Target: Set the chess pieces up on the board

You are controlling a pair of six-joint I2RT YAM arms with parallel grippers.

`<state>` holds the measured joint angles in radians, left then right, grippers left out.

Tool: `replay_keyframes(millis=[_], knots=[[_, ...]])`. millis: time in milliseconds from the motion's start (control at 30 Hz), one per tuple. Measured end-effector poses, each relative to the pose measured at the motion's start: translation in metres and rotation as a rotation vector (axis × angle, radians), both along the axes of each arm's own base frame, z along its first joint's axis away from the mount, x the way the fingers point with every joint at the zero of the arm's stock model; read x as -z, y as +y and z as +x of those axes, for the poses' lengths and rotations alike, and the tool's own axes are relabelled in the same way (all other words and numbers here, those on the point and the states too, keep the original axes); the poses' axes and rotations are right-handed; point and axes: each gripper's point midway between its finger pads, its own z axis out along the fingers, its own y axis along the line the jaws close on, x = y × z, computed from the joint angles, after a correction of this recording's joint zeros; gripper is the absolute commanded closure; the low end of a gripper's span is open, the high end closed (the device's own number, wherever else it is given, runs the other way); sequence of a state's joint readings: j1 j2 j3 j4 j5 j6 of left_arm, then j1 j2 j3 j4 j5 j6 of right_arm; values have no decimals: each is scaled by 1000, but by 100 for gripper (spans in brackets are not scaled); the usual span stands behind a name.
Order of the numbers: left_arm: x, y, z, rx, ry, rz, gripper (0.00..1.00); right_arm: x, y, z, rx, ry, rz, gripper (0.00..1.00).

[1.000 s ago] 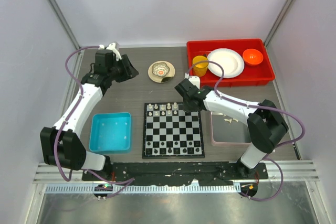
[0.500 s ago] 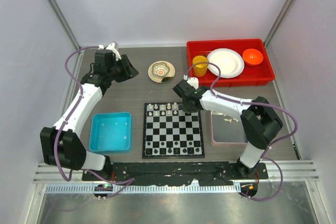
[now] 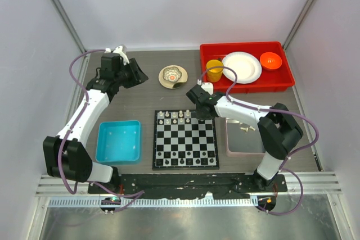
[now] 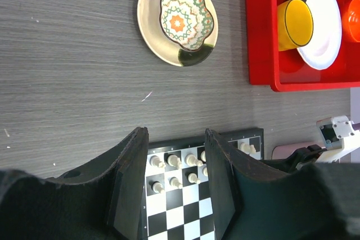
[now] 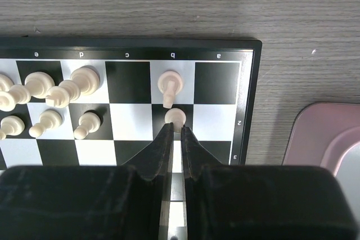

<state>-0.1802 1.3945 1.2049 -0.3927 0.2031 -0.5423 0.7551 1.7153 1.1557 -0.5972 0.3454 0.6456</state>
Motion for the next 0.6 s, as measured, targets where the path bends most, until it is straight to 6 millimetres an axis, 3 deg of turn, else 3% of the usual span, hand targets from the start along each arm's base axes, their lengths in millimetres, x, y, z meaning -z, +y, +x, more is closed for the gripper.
replay_keyframes(millis=[400, 600], knots=[[0, 2, 0, -3, 0, -2, 51, 0, 3, -1, -14, 5, 11, 83], [0, 1, 0, -1, 1, -4, 51, 0, 2, -1, -17, 6, 8, 73]])
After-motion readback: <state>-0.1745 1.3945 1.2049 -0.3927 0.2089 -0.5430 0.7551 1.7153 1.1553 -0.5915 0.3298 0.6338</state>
